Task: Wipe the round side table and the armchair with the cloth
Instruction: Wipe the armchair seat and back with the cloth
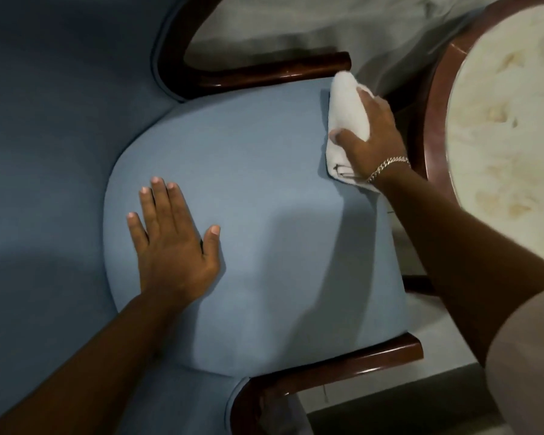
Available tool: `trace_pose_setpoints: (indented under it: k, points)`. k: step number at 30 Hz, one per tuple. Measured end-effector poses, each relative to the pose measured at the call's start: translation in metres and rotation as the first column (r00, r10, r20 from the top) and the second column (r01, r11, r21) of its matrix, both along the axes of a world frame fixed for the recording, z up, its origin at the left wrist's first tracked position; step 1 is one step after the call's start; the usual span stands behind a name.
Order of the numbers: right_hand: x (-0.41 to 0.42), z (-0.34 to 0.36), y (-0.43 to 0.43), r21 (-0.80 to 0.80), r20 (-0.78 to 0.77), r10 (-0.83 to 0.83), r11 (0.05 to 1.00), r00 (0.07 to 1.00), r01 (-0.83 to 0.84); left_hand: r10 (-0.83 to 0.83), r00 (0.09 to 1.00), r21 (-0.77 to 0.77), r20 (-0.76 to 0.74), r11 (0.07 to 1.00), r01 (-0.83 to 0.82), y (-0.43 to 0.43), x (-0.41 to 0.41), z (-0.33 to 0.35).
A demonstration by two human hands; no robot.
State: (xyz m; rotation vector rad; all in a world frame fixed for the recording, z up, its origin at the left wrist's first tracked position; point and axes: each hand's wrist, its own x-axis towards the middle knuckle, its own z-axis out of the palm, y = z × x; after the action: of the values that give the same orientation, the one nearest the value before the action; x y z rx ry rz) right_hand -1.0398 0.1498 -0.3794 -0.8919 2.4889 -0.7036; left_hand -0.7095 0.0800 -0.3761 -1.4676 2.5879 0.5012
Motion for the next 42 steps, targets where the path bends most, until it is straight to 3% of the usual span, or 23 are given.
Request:
trace_pose_setpoints:
  k: [6, 10, 14, 16, 18, 20, 23, 25, 27, 29, 32, 34, 36, 38, 40, 42]
  points:
    - [0.126, 0.027, 0.094, 0.186, -0.271, 0.124, 0.98, 0.954, -0.075, -0.006, 0.998, 0.066, 0.058, 0.998, 0.002, -0.002, -0.003, 0.012]
    - [0.208, 0.022, 0.101, 0.248, -0.225, 0.291, 0.94, 0.93, -0.234, -0.013, 0.997, 0.154, 0.077, 0.988, 0.001, -0.008, -0.002, 0.016]
    - [0.213, 0.024, 0.028, 0.27, -0.229, 0.22, 0.95, 0.948, -0.155, -0.122, 0.992, 0.284, 0.032, 0.953, 0.108, -0.031, 0.013, 0.033]
    - [0.229, 0.027, 0.0, 0.273, -0.208, 0.261, 0.941, 0.943, -0.2, -0.171, 0.985, 0.313, 0.004, 0.936, 0.161, -0.05, 0.025, 0.053]
    - [0.255, 0.033, -0.001, 0.255, -0.19, 0.464, 0.874, 0.865, -0.413, -0.247, 0.969, 0.265, 0.03, 0.936, 0.231, -0.068, 0.039, 0.084]
    - [0.272, 0.041, 0.03, 0.256, -0.211, 0.665, 0.745, 0.717, -0.616, -0.339, 0.937, 0.199, 0.082, 0.927, 0.318, -0.082, 0.055, 0.122]
    - [0.258, 0.057, 0.069, 0.258, -0.204, 0.795, 0.606, 0.571, -0.752, -0.44, 0.874, 0.072, 0.207, 0.897, 0.435, -0.1, 0.085, 0.189]
    - [0.244, 0.066, 0.068, 0.274, -0.066, 0.783, 0.611, 0.619, -0.743, -0.458, 0.833, 0.01, 0.311, 0.878, 0.479, -0.111, 0.108, 0.233]
    - [0.246, 0.079, 0.051, 0.229, 0.162, 0.667, 0.692, 0.727, -0.685, -0.438, 0.808, -0.048, 0.395, 0.868, 0.494, -0.124, 0.135, 0.269]
    - [0.272, 0.103, 0.025, 0.002, 0.378, 0.518, 0.828, 0.767, -0.561, -0.398, 0.795, -0.09, 0.457, 0.869, 0.487, -0.136, 0.165, 0.295]
    - [0.348, 0.16, -0.014, -0.428, 0.532, 0.524, 0.844, 0.665, -0.323, -0.369, 0.813, -0.112, 0.452, 0.88, 0.461, -0.148, 0.209, 0.312]
    - [0.411, 0.193, -0.032, -0.493, 0.635, 0.469, 0.858, 0.614, -0.145, -0.402, 0.838, -0.118, 0.37, 0.874, 0.471, -0.151, 0.23, 0.311]
    - [0.471, 0.217, -0.045, -0.508, 0.531, 0.403, 0.855, 0.746, -0.1, -0.398, 0.893, -0.151, 0.208, 0.889, 0.431, -0.152, 0.241, 0.306]
    - [0.502, 0.219, -0.06, -0.468, 0.296, 0.347, 0.865, 0.89, -0.181, -0.36, 0.931, -0.164, 0.064, 0.916, 0.366, -0.153, 0.245, 0.3]
    - [0.497, 0.199, -0.086, -0.468, 0.25, 0.308, 0.869, 0.918, -0.164, -0.365, 0.931, -0.183, 0.006, 0.915, 0.36, -0.155, 0.249, 0.294]
    - [0.47, 0.174, -0.12, -0.434, 0.365, 0.243, 0.898, 0.899, -0.067, -0.386, 0.922, -0.208, -0.008, 0.903, 0.376, -0.157, 0.25, 0.29]
